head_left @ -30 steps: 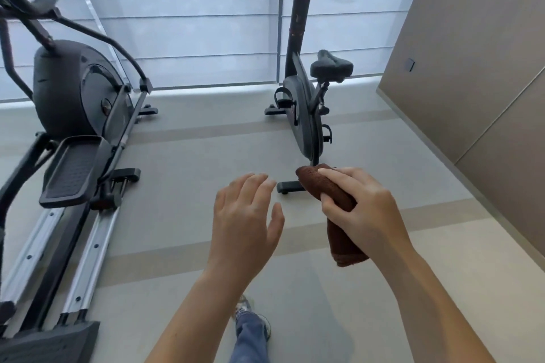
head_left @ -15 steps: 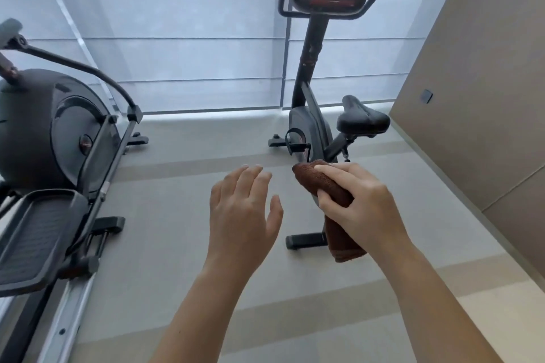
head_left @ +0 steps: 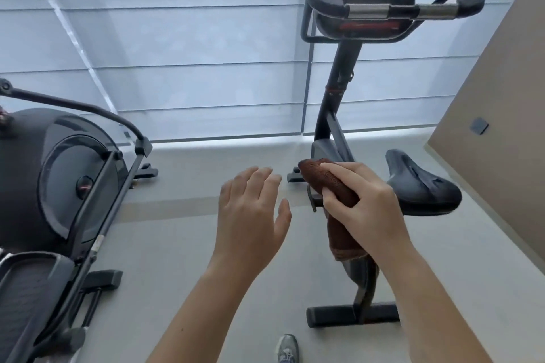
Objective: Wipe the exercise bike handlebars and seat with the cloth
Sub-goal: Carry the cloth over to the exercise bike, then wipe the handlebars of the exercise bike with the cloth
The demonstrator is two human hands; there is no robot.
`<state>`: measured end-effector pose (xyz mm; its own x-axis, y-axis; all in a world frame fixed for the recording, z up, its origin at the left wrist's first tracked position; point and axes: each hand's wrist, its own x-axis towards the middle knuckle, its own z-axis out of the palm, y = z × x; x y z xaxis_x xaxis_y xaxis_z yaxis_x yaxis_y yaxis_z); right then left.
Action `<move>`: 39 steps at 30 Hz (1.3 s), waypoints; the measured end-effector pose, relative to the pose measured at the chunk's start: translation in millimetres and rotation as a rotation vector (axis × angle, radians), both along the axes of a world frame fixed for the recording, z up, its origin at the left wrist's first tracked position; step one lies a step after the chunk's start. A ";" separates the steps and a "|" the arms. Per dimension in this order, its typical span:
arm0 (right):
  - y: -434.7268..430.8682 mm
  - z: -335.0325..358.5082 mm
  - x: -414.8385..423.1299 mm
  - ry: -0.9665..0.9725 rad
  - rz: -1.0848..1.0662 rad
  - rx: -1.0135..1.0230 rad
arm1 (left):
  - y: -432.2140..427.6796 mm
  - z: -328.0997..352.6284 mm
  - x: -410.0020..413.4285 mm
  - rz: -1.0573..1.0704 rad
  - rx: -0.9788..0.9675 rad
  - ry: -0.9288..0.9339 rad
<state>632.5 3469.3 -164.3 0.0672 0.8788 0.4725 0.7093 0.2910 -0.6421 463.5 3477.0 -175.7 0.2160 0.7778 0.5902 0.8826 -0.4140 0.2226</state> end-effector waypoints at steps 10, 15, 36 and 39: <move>188.9 46.6 41.5 -0.022 -0.035 0.137 | 185.6 46.3 36.6 -0.019 0.092 0.007; 254.1 53.2 46.9 -0.035 -0.069 0.153 | 264.1 50.9 43.0 -0.068 0.122 -0.010; 529.5 126.9 31.3 -0.151 -0.401 0.387 | 626.3 117.9 47.3 -0.498 0.243 -0.040; 547.7 137.7 44.0 -0.191 -0.433 0.395 | 648.9 121.4 56.5 -0.541 0.234 -0.021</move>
